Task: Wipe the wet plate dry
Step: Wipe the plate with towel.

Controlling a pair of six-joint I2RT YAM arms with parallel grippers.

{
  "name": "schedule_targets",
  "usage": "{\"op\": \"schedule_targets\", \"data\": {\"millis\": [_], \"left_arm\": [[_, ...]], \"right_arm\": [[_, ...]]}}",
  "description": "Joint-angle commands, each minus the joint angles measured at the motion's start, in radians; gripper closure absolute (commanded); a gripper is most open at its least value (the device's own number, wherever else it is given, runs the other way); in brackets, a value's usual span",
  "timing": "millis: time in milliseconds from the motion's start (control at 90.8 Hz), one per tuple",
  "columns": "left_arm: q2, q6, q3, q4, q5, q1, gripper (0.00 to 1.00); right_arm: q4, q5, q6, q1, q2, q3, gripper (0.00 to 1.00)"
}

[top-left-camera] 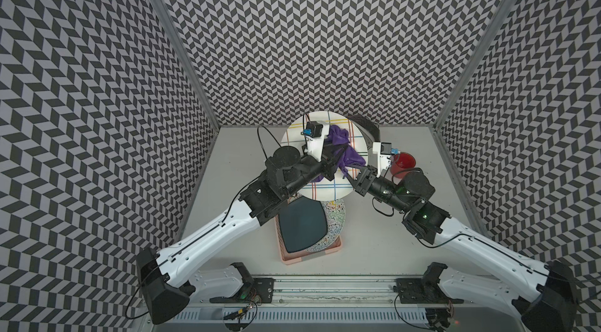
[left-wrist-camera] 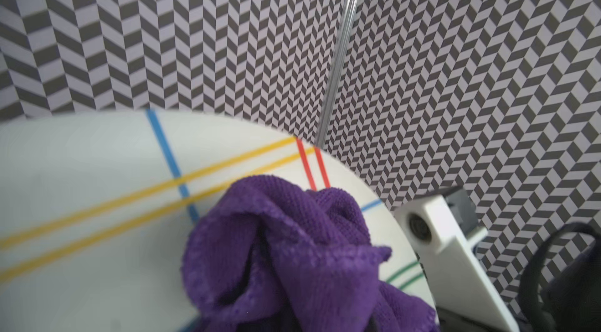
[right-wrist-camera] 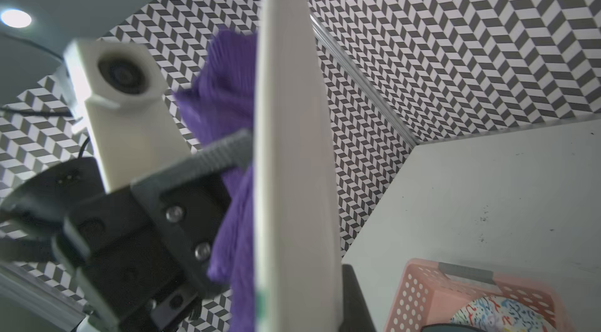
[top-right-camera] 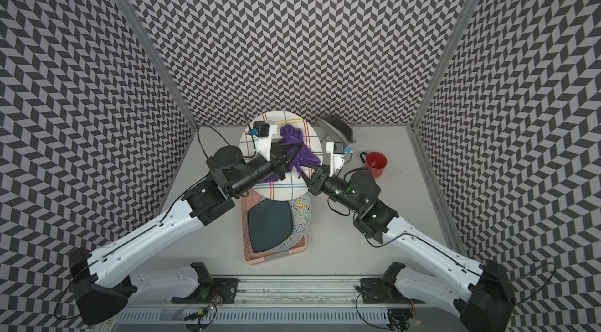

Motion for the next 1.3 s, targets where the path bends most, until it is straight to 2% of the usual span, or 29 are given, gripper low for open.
{"op": "schedule_targets", "data": {"millis": [0,55,132,231,341,386,452,485,562,606,661,716,881,958,1035,1135,1201,1289], "left_arm": [[-0.059,-0.103,-0.15,-0.118,-0.077,0.041,1.0],[-0.101,-0.117,-0.198,-0.096,-0.057,0.052,1.0],[-0.116,-0.13,-0.195,-0.096,-0.032,0.074,1.0],[-0.082,-0.132,-0.103,-0.138,-0.07,0.12,1.0],[-0.036,-0.098,0.029,-0.144,-0.088,0.177,1.0],[-0.009,-0.061,0.076,-0.14,-0.05,0.178,1.0],[0.045,-0.011,0.131,-0.128,0.091,0.151,1.0],[0.074,0.019,0.151,-0.135,0.125,0.113,1.0],[0.135,0.107,0.166,-0.163,0.039,-0.019,1.0],[0.147,0.103,0.152,-0.164,0.004,-0.052,1.0],[0.138,0.048,0.113,-0.14,0.01,-0.037,1.0],[0.095,-0.025,0.069,-0.094,0.062,0.027,1.0],[-0.073,-0.351,-0.06,0.15,0.453,0.337,1.0],[-0.116,-0.536,-0.103,0.378,0.629,0.432,1.0],[-0.122,-0.795,-0.179,0.709,0.734,0.462,1.0],[-0.066,-1.108,-0.236,1.153,0.765,0.453,1.0],[-0.004,-1.255,-0.225,1.379,0.759,0.438,1.0],[0.066,-1.362,-0.167,1.517,0.756,0.406,1.0]], "right_arm": [[0.33,-0.079,-0.002,-0.035,-0.116,0.116,1.0],[0.354,-0.099,0.012,-0.046,-0.119,0.118,1.0],[0.406,-0.197,0.018,-0.039,-0.102,0.111,1.0],[0.45,-0.259,0.012,0.013,-0.082,0.062,1.0],[0.495,-0.233,0.015,0.072,-0.085,-0.048,1.0],[0.514,-0.217,0.028,0.077,-0.088,-0.09,1.0],[0.545,-0.178,0.035,0.078,-0.094,-0.138,1.0],[0.551,-0.154,0.038,0.077,-0.098,-0.154,1.0],[0.515,-0.122,0.03,0.058,-0.112,-0.14,1.0],[0.481,-0.122,0.032,0.031,-0.118,-0.115,1.0],[0.458,-0.127,0.051,-0.009,-0.129,-0.093,1.0],[0.459,-0.147,0.089,-0.08,-0.143,-0.08,1.0],[0.591,-0.281,0.298,-0.319,-0.185,-0.094,1.0],[0.695,-0.323,0.391,-0.382,-0.193,-0.117,1.0],[0.837,-0.35,0.491,-0.394,-0.177,-0.147,1.0],[1.081,-0.366,0.616,-0.392,-0.119,-0.196,1.0],[1.175,-0.371,0.669,-0.392,-0.065,-0.213,1.0],[1.207,-0.415,0.71,-0.39,-0.011,-0.202,1.0]]}}
